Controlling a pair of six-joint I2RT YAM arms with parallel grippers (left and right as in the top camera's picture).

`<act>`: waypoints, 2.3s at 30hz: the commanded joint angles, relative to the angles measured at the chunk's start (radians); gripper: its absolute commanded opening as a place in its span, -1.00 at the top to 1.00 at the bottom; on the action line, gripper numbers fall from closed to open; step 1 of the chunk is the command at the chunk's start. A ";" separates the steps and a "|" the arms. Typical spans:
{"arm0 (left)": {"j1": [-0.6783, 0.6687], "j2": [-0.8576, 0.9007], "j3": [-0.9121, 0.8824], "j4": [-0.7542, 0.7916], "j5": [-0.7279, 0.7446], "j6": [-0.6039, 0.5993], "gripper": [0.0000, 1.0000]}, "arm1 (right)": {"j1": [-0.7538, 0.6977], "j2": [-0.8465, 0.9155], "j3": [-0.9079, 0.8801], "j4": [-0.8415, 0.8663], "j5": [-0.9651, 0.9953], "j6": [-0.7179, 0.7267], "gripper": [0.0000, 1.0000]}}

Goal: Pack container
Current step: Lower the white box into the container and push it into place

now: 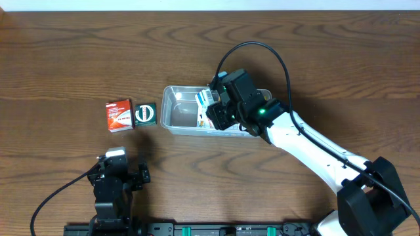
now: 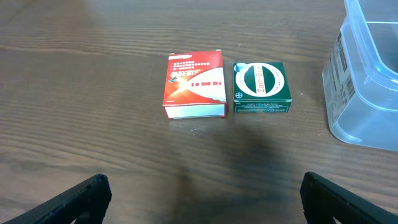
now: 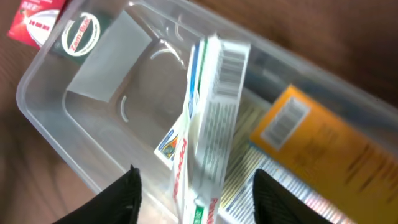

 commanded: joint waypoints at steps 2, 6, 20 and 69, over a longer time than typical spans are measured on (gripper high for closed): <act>0.004 -0.003 -0.015 0.002 -0.002 -0.009 -0.96 | 0.002 -0.001 0.008 -0.036 -0.017 0.113 -0.03; 0.004 -0.003 -0.015 0.002 -0.002 -0.009 -0.96 | 0.003 -0.001 0.007 -0.038 -0.017 0.133 -0.04; 0.004 -0.003 -0.015 0.002 -0.002 -0.009 -0.96 | 0.003 0.108 0.007 0.027 -0.043 0.177 -0.12; 0.004 -0.003 -0.015 0.002 -0.002 -0.009 -0.96 | 0.002 0.123 0.009 0.051 0.063 -0.084 0.53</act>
